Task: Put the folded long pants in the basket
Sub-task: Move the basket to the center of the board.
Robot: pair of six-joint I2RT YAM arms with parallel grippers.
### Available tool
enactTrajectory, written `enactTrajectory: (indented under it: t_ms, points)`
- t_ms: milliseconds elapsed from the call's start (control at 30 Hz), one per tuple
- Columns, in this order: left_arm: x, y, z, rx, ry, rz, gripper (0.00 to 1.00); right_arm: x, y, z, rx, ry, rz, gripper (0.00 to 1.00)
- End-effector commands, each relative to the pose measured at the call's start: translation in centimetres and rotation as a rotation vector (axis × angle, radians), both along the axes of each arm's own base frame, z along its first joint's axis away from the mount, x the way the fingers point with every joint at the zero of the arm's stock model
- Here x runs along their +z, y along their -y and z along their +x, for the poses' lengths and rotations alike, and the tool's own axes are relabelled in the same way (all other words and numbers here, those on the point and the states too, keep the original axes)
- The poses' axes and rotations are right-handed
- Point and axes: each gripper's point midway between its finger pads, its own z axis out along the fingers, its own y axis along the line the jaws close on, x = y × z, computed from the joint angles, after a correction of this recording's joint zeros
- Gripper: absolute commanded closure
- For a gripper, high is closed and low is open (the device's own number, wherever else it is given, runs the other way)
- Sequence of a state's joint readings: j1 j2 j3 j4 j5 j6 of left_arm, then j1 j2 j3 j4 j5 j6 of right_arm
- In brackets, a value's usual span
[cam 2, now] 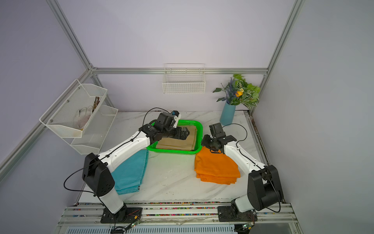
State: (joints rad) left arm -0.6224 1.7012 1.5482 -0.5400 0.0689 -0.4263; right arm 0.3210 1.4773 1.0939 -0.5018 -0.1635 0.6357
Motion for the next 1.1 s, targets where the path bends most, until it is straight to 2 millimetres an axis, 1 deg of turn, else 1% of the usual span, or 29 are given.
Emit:
enactTrajectory:
  t_ms: [0, 67, 167, 267, 400, 467, 500, 667, 700, 800, 867, 900, 933, 967, 1067]
  points:
    - [0.0, -2.0, 0.0, 0.053, 0.017, 0.007, 0.0, -0.9, -2.2, 1.0, 0.106, -0.004, 0.047, 0.43]
    - [-0.5, -2.7, -0.3, 0.068, 0.006, 0.009, 0.0, -2.1, -3.0, 2.1, 0.13, -0.027, 0.063, 0.46]
    - [-1.1, -3.4, -0.8, 0.08, -0.011, 0.02, 0.0, -3.9, -3.1, 3.6, 0.13, -0.052, 0.063, 0.49]
    - [-1.4, -4.1, -1.3, 0.096, -0.011, 0.031, 0.0, -4.9, -3.3, 4.4, 0.137, -0.059, 0.08, 0.53]
    - [-1.3, -5.2, -1.8, 0.122, 0.003, 0.048, 0.0, -4.8, -4.9, 4.9, 0.176, -0.049, 0.163, 0.62]
    - [-1.4, -5.8, -2.1, 0.136, 0.004, 0.058, 0.0, -4.5, -5.8, 5.2, 0.189, -0.04, 0.207, 0.73]
    - [-1.4, -6.0, -2.2, 0.142, 0.007, 0.059, 0.0, -4.3, -6.3, 5.3, 0.196, -0.035, 0.222, 0.75]
    - [-1.7, -6.9, -2.8, 0.168, 0.004, 0.064, 0.0, -4.1, -8.5, 7.0, 0.228, -0.024, 0.251, 0.76]
    - [-1.8, -6.9, -2.8, 0.169, 0.001, 0.065, 0.0, -4.4, -8.9, 7.4, 0.23, -0.028, 0.253, 0.76]
    - [-2.3, -7.2, -3.0, 0.175, -0.017, 0.074, 0.0, -4.6, -10.1, 9.2, 0.236, -0.015, 0.26, 0.76]
    - [-2.8, -7.2, -3.2, 0.178, -0.033, 0.08, 0.0, -5.1, -10.7, 10.8, 0.23, -0.012, 0.265, 0.76]
    - [-3.0, -7.3, -3.3, 0.178, -0.039, 0.079, 0.0, -5.2, -11.0, 11.5, 0.228, -0.009, 0.268, 0.77]
    - [-3.2, -7.2, -3.3, 0.18, -0.047, 0.077, 0.0, -5.2, -11.4, 12.3, 0.231, -0.006, 0.271, 0.81]
    - [-3.5, -7.2, -3.4, 0.18, -0.056, 0.077, 0.0, -5.1, -11.7, 13.1, 0.236, -0.001, 0.275, 0.83]
    - [-4.2, -7.2, -3.8, 0.187, -0.081, 0.067, 0.0, -4.9, -12.6, 15.2, 0.244, 0.012, 0.281, 0.84]
